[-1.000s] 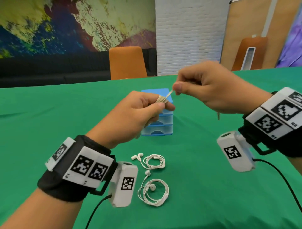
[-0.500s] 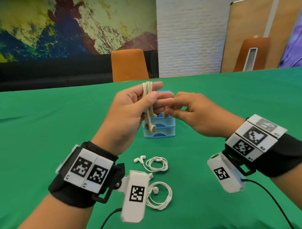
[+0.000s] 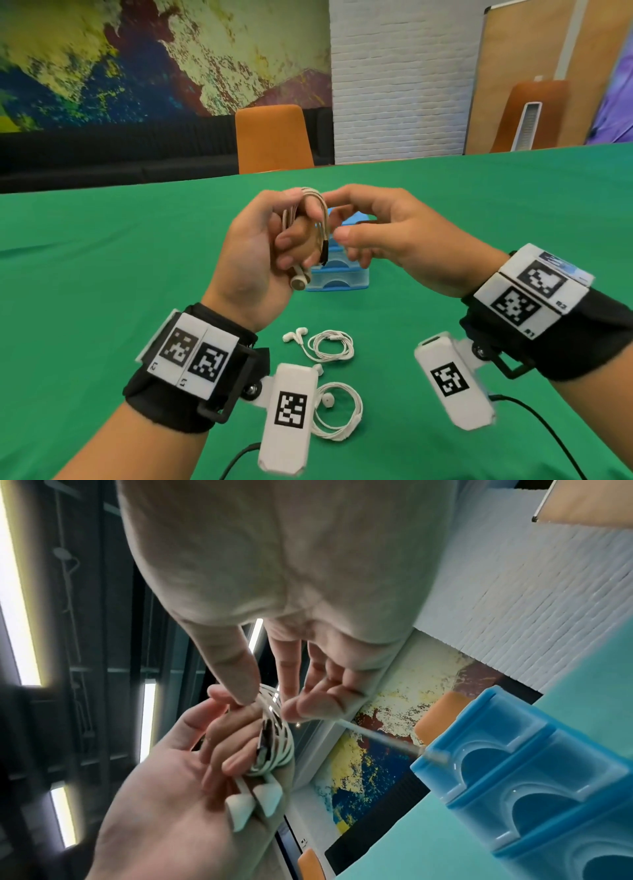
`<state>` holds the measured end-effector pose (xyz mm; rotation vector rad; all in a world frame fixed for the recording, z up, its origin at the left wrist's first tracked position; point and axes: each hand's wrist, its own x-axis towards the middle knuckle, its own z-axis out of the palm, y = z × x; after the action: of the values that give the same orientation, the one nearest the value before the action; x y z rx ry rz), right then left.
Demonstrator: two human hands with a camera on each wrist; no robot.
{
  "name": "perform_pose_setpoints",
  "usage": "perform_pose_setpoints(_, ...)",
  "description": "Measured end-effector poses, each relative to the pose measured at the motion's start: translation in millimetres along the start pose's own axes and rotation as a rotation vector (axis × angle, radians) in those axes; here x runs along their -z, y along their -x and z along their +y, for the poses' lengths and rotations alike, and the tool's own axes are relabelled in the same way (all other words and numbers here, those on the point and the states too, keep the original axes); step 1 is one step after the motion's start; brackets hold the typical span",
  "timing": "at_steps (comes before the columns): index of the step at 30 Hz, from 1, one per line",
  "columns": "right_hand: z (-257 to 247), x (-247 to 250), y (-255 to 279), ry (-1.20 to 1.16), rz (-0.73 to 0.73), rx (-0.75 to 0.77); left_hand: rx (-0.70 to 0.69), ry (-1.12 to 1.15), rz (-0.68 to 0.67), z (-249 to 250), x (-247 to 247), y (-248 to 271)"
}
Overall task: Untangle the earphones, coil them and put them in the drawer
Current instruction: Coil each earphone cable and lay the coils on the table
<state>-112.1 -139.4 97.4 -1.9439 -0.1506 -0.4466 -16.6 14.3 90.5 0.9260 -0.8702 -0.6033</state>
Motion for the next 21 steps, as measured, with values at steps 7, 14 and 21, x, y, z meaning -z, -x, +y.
perform_pose_setpoints(7, 7, -9, -6, 0.226, 0.058, 0.144, 0.038, 0.003, 0.01, -5, -3, 3)
perform_pose_setpoints(14, 13, -3, -6, 0.528, 0.184, 0.108, 0.045, -0.262, 0.168, -18, 7, 1)
perform_pose_setpoints(21, 12, 3, -7, 0.723, 0.119, -0.002, -0.06, -0.759, 0.159, -9, 25, -3)
